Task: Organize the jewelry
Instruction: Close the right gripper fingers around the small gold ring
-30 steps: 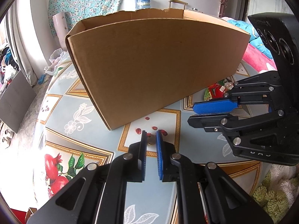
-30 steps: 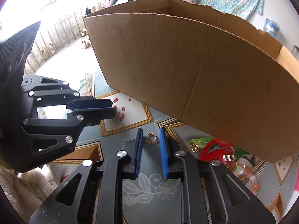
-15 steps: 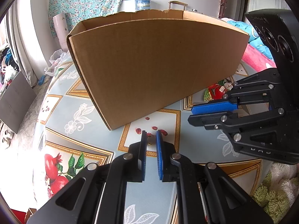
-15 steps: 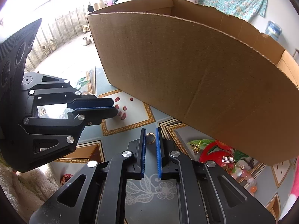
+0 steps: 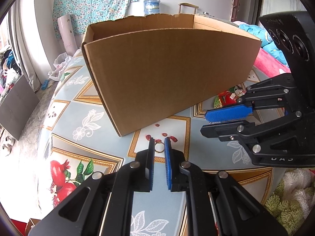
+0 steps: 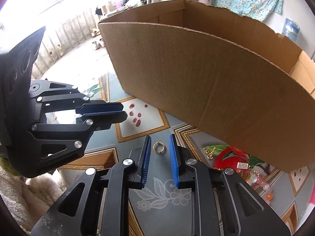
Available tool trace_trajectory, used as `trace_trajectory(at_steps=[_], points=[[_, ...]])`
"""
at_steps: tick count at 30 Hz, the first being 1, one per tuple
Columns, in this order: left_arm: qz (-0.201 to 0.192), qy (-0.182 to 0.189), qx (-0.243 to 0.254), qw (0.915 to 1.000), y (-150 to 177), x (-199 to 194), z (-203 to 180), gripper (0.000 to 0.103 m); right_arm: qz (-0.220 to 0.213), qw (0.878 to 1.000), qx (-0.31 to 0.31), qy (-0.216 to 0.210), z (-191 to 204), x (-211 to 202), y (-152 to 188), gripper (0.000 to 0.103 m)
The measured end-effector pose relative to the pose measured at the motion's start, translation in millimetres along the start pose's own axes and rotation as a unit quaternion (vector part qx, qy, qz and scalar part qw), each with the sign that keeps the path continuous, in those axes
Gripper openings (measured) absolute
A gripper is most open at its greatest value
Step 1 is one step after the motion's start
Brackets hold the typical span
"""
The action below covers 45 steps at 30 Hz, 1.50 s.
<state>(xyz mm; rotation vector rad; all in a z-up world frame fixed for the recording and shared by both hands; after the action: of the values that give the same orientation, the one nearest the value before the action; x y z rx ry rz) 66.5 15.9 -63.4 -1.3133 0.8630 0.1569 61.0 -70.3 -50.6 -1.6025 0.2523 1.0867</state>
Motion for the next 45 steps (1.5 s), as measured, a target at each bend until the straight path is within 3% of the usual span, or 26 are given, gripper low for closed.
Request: trace_trajectory(at_steps=[7, 9, 11, 13, 17, 22, 28, 34, 45], points=[[-0.001, 0.002, -0.004, 1.0, 1, 1, 2, 0.009, 0.044, 0.998, -0.049, -0.009, 4, 9, 3, 0.018], [-0.003, 0.003, -0.006, 1.0, 1, 1, 4, 0.009, 0.052, 0.997, -0.059, -0.009, 10, 7, -1, 0.016], [-0.003, 0.004, -0.008, 1.0, 2, 1, 5, 0.009, 0.058, 0.996, -0.059, -0.017, 12, 10, -3, 0.008], [-0.003, 0.005, -0.009, 0.9999, 4, 1, 7, 0.009, 0.061, 0.996, -0.06, -0.02, 16, 16, -9, 0.007], [-0.004, 0.004, -0.012, 0.9999, 5, -2, 8, 0.009, 0.059, 0.997, -0.051, -0.023, 15, 19, -11, 0.0], [-0.006, 0.004, -0.013, 0.9999, 6, -4, 8, 0.009, 0.056, 0.998, -0.037, -0.02, 8, 18, -13, 0.0], [-0.006, 0.001, -0.016, 0.9999, 5, -2, 7, 0.009, 0.038, 0.999, -0.031, -0.015, 5, 17, -15, 0.015], [-0.006, 0.002, -0.02, 0.9998, 5, -2, 8, 0.009, 0.037, 0.998, -0.043, -0.014, 7, 30, -11, 0.015], [-0.007, 0.001, -0.023, 0.9997, 6, -5, 11, 0.009, 0.019, 0.999, -0.05, -0.008, 9, 21, -10, 0.001]])
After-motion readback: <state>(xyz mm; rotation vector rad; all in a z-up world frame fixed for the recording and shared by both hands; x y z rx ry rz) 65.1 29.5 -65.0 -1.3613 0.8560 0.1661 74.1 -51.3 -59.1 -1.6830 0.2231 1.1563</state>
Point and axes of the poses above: each gripper's, at about its wrist camera, not at the fingertips, and x roughly the way its jaws point, z to its left, y to its underside, the point moved 4 cm from there along x, roughly the way its jaws point, and after that the axes turned 11 degrees about -z, right-handed, at the moved point
